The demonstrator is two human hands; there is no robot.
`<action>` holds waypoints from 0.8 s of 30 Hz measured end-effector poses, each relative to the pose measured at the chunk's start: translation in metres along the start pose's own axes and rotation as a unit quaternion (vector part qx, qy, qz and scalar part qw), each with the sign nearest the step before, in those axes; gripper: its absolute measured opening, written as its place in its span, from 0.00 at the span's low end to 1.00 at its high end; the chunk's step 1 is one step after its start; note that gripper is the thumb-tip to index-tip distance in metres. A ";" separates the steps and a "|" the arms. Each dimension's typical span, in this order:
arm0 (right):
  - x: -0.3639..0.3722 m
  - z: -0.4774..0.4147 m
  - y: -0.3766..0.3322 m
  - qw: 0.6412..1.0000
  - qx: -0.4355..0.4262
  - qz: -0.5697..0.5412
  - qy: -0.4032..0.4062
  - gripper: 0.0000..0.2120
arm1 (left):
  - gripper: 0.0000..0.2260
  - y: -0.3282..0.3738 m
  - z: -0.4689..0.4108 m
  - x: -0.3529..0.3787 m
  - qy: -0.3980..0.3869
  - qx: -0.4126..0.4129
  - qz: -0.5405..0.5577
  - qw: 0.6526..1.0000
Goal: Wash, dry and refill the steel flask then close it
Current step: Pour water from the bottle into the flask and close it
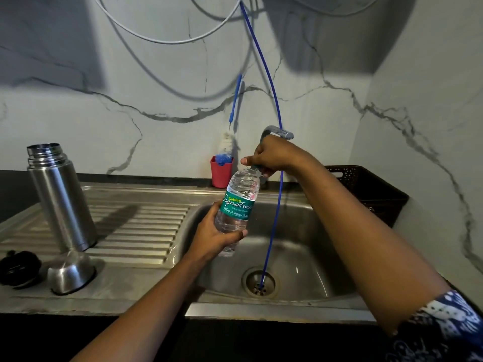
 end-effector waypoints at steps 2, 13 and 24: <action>-0.002 0.000 -0.001 0.999 -0.031 -0.005 -0.041 0.12 | 0.38 0.002 0.000 0.000 -0.006 -0.004 0.017 1.000; -0.027 0.009 0.001 0.968 -0.132 -0.162 -0.140 0.16 | 0.27 0.011 0.004 0.001 -0.046 -0.025 0.105 0.993; 0.025 0.033 -0.012 0.937 -0.065 -0.339 -0.051 0.09 | 0.30 0.056 0.014 -0.075 0.072 0.032 0.178 0.981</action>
Point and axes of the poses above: each hand's wrist, its own z-axis away from the middle knuckle, its own x-axis out of the palm, y = z × x, the point moved 4 cm from there along -z, towards the middle knuckle, and after that the axes turned 1 degree about x, right-handed, at the moved point
